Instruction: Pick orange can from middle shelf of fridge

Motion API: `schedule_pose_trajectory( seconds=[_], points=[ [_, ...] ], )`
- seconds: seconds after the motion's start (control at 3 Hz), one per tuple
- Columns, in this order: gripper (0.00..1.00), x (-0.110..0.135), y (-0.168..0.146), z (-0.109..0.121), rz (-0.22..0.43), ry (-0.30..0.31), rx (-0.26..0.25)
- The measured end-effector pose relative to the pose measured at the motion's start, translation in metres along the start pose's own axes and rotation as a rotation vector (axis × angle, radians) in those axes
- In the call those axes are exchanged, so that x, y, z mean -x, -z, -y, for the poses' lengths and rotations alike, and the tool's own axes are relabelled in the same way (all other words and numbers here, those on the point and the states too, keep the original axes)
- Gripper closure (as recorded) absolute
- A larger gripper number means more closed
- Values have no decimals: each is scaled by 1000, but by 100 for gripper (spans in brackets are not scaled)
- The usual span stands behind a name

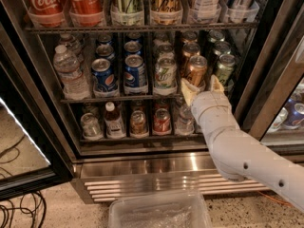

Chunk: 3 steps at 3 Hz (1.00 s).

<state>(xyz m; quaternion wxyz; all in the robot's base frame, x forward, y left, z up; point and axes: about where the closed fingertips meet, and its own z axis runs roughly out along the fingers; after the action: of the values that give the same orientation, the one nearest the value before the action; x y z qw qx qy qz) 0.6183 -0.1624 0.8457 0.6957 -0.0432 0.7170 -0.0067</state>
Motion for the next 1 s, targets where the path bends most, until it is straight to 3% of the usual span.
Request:
schedule_pose_trajectory(
  seconds=[1.0],
  points=[
    [37, 0, -31, 6, 10, -34, 22]
  ],
)
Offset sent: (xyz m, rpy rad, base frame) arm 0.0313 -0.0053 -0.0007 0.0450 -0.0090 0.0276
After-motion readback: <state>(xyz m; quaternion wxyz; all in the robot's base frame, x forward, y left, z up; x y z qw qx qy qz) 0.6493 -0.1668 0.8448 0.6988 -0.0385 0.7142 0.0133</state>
